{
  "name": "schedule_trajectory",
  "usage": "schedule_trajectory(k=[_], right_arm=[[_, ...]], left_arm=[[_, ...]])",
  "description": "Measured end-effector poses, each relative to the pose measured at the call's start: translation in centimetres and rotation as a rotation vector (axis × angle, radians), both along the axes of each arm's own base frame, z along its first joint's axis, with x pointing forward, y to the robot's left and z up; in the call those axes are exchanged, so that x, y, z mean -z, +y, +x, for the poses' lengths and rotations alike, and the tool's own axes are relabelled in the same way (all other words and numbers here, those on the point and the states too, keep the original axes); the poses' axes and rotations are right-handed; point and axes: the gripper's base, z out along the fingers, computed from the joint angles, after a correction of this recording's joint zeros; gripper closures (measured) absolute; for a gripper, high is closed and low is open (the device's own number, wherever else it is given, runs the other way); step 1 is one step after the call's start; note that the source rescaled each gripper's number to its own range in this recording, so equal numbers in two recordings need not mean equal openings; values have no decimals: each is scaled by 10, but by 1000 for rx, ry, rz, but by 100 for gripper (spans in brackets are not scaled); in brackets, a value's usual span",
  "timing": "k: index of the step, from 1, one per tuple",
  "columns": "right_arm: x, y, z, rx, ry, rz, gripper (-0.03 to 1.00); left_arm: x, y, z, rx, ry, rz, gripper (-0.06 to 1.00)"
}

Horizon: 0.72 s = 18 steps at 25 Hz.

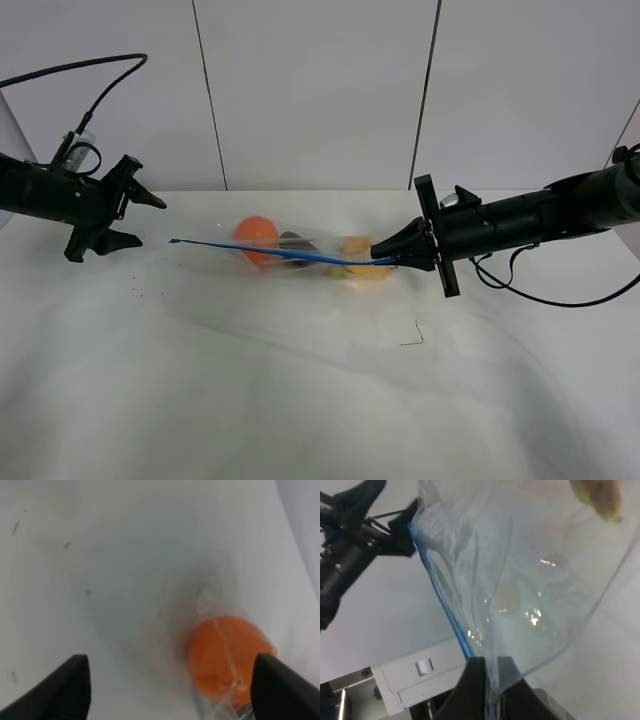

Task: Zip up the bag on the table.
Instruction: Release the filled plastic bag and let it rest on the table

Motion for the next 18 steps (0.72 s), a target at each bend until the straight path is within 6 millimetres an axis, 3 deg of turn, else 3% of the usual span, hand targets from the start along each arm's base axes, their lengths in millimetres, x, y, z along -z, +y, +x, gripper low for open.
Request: schedule_trajectory(k=[4, 8, 13, 18], right_arm=[[0, 0, 0, 0, 0, 0, 97], [0, 0, 0, 0, 0, 0, 97], [0, 0, 0, 2, 0, -2, 97], [0, 0, 0, 4, -1, -5, 97]], left_arm=[[-21, 1, 8, 305, -88, 226, -5], [-37, 3, 8, 518, -11, 410, -5], [-55, 5, 6, 518, 209, 647, -5], [-68, -1, 3, 466, 334, 726, -5]])
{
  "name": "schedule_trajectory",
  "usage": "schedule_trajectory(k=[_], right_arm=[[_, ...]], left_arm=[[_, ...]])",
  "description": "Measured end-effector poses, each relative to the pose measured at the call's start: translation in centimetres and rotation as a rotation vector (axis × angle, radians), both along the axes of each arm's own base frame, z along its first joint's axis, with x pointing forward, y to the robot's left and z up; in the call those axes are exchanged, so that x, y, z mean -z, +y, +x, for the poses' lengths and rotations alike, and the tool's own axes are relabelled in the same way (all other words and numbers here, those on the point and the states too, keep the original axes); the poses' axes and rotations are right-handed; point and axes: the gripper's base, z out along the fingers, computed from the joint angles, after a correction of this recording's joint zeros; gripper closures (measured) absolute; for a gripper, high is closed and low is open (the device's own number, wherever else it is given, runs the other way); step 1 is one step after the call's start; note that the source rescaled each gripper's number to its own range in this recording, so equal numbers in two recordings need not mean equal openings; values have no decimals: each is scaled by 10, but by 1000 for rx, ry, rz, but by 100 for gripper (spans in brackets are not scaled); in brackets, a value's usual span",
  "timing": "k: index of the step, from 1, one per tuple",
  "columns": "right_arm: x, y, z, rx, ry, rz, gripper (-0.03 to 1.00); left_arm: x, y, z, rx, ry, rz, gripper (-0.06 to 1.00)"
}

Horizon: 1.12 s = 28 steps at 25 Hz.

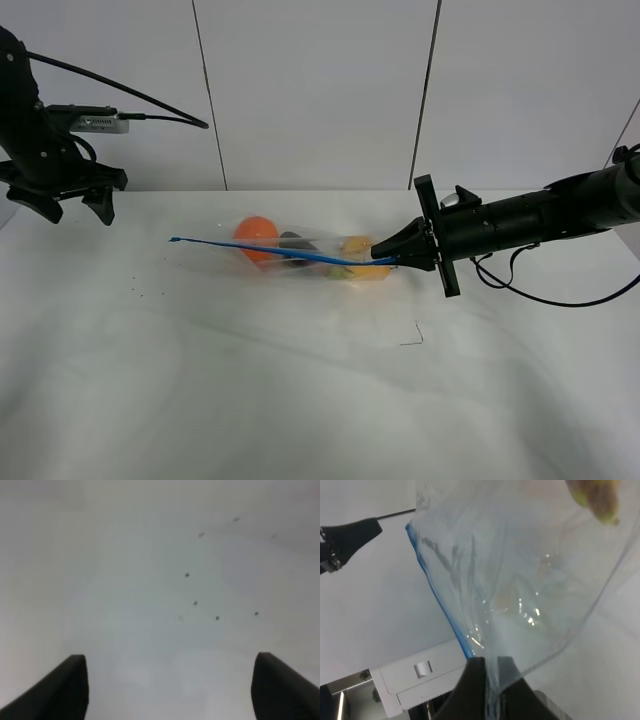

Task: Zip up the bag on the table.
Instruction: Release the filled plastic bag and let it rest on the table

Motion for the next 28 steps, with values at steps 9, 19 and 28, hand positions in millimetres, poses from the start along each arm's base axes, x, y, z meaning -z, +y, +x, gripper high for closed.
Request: schedule_trajectory(k=[9, 19, 28], right_arm=[[0, 0, 0, 0, 0, -1, 97], [0, 0, 0, -2, 0, -2, 97], [0, 0, 0, -3, 0, -3, 97]], left_arm=[[-2, 1, -16, -15, 177, 9, -5], [-11, -12, -51, 39, 194, -120, -5], [-21, -10, -161, 43, 210, -88, -5]])
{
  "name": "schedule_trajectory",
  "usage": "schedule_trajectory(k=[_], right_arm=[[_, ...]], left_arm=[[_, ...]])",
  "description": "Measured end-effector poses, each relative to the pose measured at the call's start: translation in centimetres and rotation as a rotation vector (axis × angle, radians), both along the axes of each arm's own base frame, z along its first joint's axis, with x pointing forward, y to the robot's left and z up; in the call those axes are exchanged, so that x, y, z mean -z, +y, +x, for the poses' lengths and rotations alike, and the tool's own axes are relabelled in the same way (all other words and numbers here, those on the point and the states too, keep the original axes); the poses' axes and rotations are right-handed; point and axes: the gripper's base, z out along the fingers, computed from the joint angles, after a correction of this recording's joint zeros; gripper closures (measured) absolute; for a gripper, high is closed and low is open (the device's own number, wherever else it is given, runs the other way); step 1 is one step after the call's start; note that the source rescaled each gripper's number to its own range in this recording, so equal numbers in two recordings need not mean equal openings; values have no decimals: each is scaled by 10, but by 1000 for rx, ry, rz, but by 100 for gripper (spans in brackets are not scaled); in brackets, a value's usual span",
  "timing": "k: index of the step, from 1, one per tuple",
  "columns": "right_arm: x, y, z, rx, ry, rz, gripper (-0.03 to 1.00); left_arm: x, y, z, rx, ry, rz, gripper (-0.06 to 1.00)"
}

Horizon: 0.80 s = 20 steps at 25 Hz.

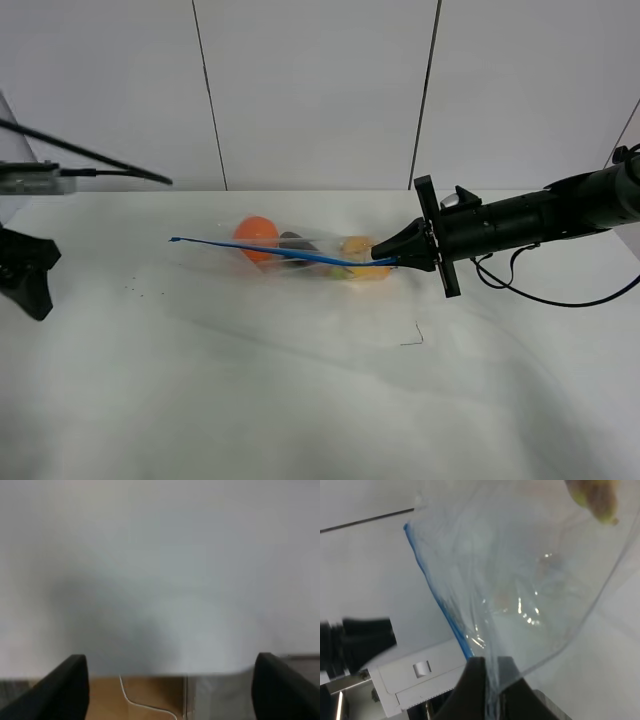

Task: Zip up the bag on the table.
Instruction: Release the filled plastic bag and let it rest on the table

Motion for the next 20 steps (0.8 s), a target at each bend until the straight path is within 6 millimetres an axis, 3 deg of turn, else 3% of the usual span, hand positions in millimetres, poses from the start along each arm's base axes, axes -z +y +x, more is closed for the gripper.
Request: schedule_trajectory(k=[5, 10, 13, 20], right_arm=[[0, 0, 0, -1, 0, -1, 97], [0, 0, 0, -1, 0, -1, 97], [0, 0, 0, -1, 0, -1, 97], [0, 0, 0, -3, 1, 1, 97]], left_arm=[[8, -1, -73, 0, -32, 0, -5], [18, -2, -131, 0, -139, 2, -5], [18, -2, -152, -1, -247, 3, -5], [12, -2, -181, -4, -557, 7, -5]])
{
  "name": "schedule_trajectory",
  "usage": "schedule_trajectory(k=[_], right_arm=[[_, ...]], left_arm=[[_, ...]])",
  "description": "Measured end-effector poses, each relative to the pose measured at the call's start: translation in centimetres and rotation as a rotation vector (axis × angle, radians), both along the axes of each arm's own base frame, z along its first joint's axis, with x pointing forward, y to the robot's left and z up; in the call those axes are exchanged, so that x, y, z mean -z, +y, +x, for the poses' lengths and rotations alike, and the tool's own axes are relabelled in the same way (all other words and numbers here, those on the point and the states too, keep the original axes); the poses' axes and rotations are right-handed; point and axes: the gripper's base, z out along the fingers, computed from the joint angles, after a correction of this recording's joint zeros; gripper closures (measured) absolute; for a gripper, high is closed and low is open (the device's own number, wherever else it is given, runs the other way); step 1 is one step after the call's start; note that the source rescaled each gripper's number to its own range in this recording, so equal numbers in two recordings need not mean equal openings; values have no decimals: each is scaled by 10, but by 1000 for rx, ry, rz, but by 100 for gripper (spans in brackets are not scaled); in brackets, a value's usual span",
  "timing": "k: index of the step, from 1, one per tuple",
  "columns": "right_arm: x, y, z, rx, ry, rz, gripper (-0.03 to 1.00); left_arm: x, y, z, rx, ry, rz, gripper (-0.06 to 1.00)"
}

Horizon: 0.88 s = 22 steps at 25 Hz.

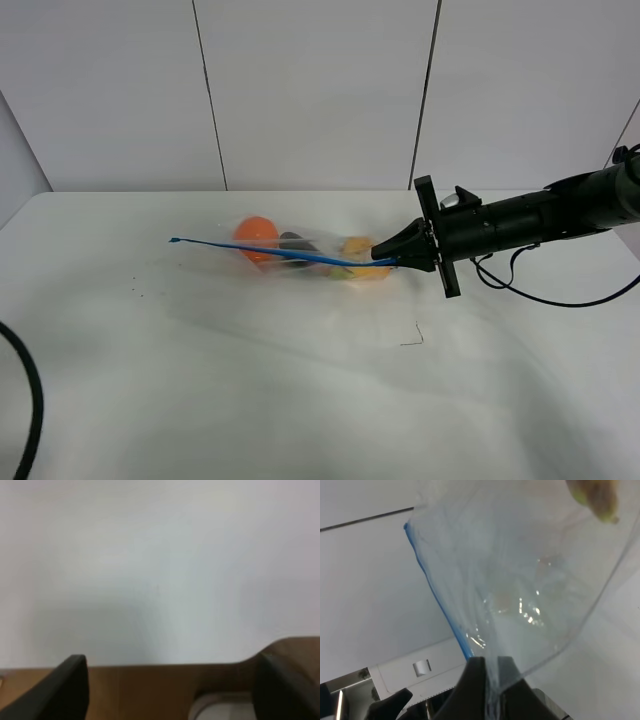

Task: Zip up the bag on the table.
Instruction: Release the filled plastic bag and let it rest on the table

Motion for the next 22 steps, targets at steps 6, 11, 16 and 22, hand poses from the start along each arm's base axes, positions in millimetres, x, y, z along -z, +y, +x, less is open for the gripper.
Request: schedule_trajectory(k=[6, 11, 16, 22], right_arm=[[0, 0, 0, 0, 0, 0, 97], [0, 0, 0, 0, 0, 0, 97], [1, 0, 1, 8, -2, -9, 97], [2, -1, 2, 17, -5, -18, 93]], left_arm=[[-6, -2, -27, 4, -194, -14, -5], [-8, -2, -48, 6, -337, -13, -5], [-7, -2, -59, 7, -416, -12, -5], [-6, -2, -59, 7, -413, -14, -5]])
